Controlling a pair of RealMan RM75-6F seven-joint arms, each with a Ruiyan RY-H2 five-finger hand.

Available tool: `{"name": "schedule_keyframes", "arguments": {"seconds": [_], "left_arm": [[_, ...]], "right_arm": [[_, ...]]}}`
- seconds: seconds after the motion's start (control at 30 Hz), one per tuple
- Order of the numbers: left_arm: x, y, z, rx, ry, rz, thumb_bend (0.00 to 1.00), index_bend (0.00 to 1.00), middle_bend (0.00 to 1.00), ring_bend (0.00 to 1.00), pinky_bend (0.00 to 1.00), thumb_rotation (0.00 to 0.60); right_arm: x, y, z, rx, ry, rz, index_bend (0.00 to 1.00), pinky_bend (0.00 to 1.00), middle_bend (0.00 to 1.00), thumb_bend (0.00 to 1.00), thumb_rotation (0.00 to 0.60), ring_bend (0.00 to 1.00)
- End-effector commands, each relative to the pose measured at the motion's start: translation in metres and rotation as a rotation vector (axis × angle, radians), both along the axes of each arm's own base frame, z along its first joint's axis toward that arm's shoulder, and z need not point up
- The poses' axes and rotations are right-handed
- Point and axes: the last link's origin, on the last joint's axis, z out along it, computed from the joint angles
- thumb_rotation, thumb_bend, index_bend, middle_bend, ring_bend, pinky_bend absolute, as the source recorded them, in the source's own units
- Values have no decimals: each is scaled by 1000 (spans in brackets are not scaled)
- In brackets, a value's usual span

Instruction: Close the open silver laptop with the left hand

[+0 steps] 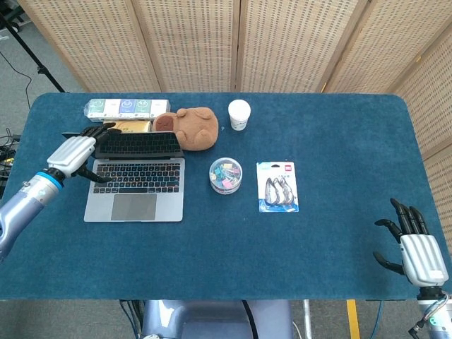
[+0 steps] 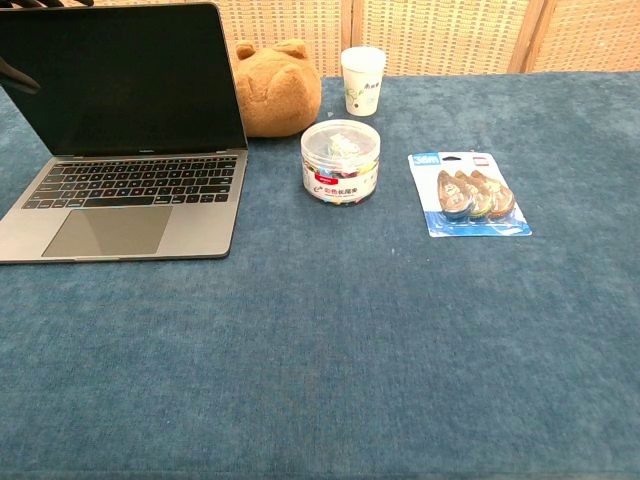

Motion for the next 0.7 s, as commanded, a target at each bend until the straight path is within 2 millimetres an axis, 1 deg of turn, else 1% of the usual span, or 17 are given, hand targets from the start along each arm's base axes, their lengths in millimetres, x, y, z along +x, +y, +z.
{"name": "schedule_keyframes", "arguments": {"seconds": [0.03, 0.23, 0.47, 0.6, 0.7], "left_arm": [[0, -3, 1, 2, -6, 7, 0, 137, 0, 12, 26, 600], [-6, -15, -4, -9, -7, 27, 0, 137, 0, 12, 26, 600], [-10, -18, -7, -20, -4, 45, 0, 151, 1, 20, 30, 600], [-11, -19, -9, -29, -1, 45, 0, 178, 23, 44, 55, 600], [-10, -21, -10, -34, -2, 41, 0, 184, 31, 48, 57, 600]], "right_arm": [[0, 0, 0, -1, -2, 1, 308, 0, 0, 228, 600, 0], [0, 1, 1, -3, -6, 5, 308, 0, 0, 227, 600, 0], [1, 2, 2, -3, -7, 7, 308, 0, 0, 227, 600, 0], [1, 1, 1, 1, -6, 8, 307, 0, 0, 227, 600, 0], [1, 1, 0, 1, -5, 8, 307, 0, 0, 228, 600, 0]]}}
